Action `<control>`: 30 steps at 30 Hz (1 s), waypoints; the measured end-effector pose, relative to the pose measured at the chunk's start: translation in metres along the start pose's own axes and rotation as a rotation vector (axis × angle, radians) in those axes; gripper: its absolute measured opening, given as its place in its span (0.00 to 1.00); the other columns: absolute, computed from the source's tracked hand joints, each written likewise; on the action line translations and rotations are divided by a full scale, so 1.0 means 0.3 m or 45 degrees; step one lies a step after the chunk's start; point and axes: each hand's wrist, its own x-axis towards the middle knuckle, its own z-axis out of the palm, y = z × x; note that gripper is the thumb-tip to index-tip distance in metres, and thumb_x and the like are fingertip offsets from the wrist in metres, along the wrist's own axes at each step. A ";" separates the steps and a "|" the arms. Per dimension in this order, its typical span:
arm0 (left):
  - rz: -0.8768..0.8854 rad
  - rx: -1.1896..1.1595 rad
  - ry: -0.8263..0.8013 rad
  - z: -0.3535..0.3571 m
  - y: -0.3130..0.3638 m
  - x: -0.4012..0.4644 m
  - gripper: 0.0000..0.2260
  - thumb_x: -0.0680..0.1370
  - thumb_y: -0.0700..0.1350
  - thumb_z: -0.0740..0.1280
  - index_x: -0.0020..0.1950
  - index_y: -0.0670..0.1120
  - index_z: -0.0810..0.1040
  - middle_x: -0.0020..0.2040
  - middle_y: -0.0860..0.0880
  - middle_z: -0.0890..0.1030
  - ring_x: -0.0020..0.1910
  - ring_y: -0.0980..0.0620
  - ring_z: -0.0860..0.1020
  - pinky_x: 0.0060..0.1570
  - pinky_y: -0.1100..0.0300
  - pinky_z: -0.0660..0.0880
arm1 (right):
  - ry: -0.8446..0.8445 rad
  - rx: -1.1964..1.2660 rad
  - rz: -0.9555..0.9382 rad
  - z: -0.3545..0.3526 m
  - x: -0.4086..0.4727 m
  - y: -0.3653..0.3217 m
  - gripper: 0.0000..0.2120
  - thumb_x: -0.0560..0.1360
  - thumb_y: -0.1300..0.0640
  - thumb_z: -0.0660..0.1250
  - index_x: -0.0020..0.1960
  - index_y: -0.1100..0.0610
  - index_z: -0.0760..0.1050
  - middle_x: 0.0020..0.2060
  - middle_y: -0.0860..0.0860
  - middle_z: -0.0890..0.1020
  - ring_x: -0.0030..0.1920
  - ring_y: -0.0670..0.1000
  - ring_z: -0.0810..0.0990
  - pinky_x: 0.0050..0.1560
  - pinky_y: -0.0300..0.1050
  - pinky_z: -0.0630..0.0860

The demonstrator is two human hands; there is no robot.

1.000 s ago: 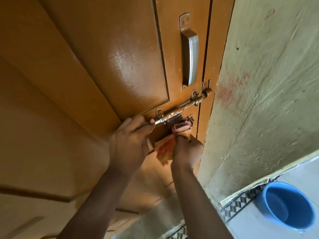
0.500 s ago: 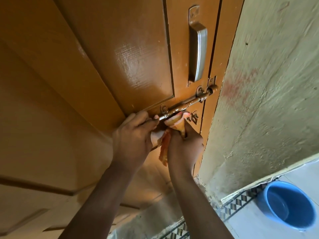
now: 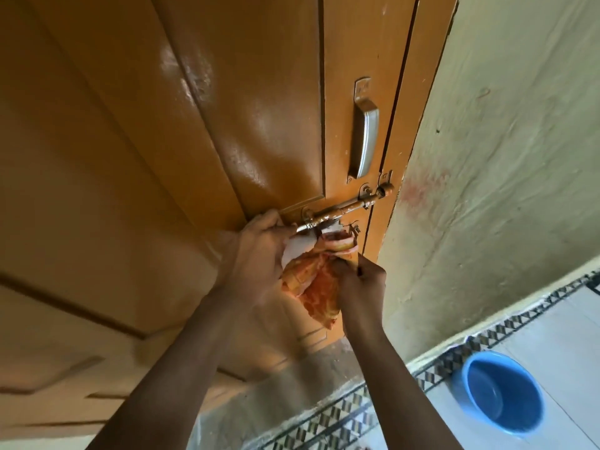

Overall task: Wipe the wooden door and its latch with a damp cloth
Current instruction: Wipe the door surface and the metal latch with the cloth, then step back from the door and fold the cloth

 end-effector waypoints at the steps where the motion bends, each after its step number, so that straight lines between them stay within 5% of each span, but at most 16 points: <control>1: -0.034 -0.012 -0.056 -0.017 0.002 0.005 0.18 0.74 0.35 0.73 0.62 0.50 0.86 0.53 0.51 0.79 0.49 0.46 0.82 0.44 0.47 0.82 | -0.001 -0.021 0.010 -0.021 -0.017 -0.017 0.07 0.71 0.54 0.67 0.37 0.54 0.81 0.30 0.53 0.81 0.34 0.58 0.77 0.36 0.52 0.74; 5: -0.092 -0.126 -0.098 -0.095 0.031 0.016 0.24 0.74 0.30 0.69 0.63 0.54 0.84 0.55 0.49 0.83 0.51 0.44 0.83 0.47 0.46 0.82 | 0.055 -0.096 0.024 -0.109 -0.092 -0.110 0.15 0.74 0.55 0.68 0.28 0.49 0.76 0.21 0.41 0.74 0.30 0.49 0.71 0.35 0.42 0.67; 8: -0.184 -0.280 0.056 -0.161 0.106 -0.057 0.19 0.74 0.30 0.70 0.59 0.48 0.87 0.56 0.47 0.85 0.54 0.47 0.83 0.56 0.59 0.79 | 0.046 -0.329 -0.064 -0.182 -0.125 -0.157 0.18 0.74 0.53 0.67 0.26 0.50 0.71 0.18 0.44 0.69 0.28 0.51 0.69 0.35 0.42 0.63; 12: -0.764 -0.853 -0.048 -0.152 0.276 -0.277 0.12 0.78 0.35 0.72 0.44 0.53 0.87 0.42 0.55 0.86 0.41 0.57 0.83 0.44 0.69 0.76 | -0.233 -1.039 -0.074 -0.241 -0.142 -0.173 0.13 0.74 0.49 0.66 0.42 0.60 0.75 0.39 0.60 0.80 0.44 0.65 0.82 0.41 0.46 0.72; 14: -0.987 -1.213 -0.259 -0.115 0.361 -0.401 0.12 0.78 0.36 0.74 0.41 0.53 0.85 0.39 0.54 0.87 0.40 0.58 0.84 0.45 0.66 0.78 | -0.358 -1.164 0.048 -0.257 -0.151 -0.144 0.16 0.76 0.51 0.68 0.53 0.64 0.75 0.51 0.63 0.81 0.52 0.64 0.82 0.45 0.48 0.74; 16: -1.113 -1.393 -0.423 -0.070 0.420 -0.512 0.12 0.79 0.36 0.73 0.41 0.52 0.86 0.41 0.51 0.88 0.44 0.51 0.87 0.49 0.60 0.82 | -0.437 -1.204 0.099 -0.278 -0.176 -0.127 0.16 0.77 0.51 0.68 0.54 0.64 0.75 0.51 0.62 0.80 0.52 0.62 0.81 0.44 0.46 0.72; 21: -1.278 -1.608 -0.429 0.025 0.487 -0.644 0.11 0.82 0.52 0.65 0.46 0.57 0.87 0.48 0.48 0.89 0.53 0.43 0.87 0.61 0.42 0.81 | -0.496 -1.328 -0.021 -0.313 -0.254 -0.083 0.16 0.75 0.52 0.69 0.35 0.62 0.72 0.29 0.55 0.74 0.38 0.58 0.77 0.35 0.44 0.68; 24: -1.363 -1.687 -0.397 0.021 0.519 -0.657 0.13 0.86 0.52 0.60 0.55 0.54 0.84 0.56 0.49 0.87 0.59 0.45 0.84 0.63 0.47 0.80 | -0.533 -1.386 -0.209 -0.324 -0.321 -0.061 0.14 0.70 0.51 0.71 0.34 0.62 0.77 0.24 0.53 0.71 0.31 0.58 0.76 0.30 0.42 0.65; 27: -1.645 -2.076 -0.303 0.010 0.542 -0.653 0.16 0.88 0.53 0.56 0.63 0.49 0.81 0.60 0.45 0.85 0.57 0.48 0.83 0.54 0.50 0.79 | -0.602 -1.400 -0.317 -0.332 -0.399 -0.071 0.10 0.68 0.51 0.73 0.36 0.59 0.79 0.26 0.50 0.72 0.30 0.56 0.74 0.27 0.37 0.61; 30: -1.813 -2.438 -0.203 0.013 0.555 -0.662 0.23 0.86 0.61 0.54 0.63 0.50 0.83 0.58 0.46 0.85 0.51 0.49 0.83 0.50 0.49 0.79 | -0.659 -1.354 -0.355 -0.371 -0.492 -0.096 0.07 0.67 0.52 0.72 0.42 0.53 0.82 0.33 0.51 0.81 0.37 0.55 0.81 0.35 0.44 0.76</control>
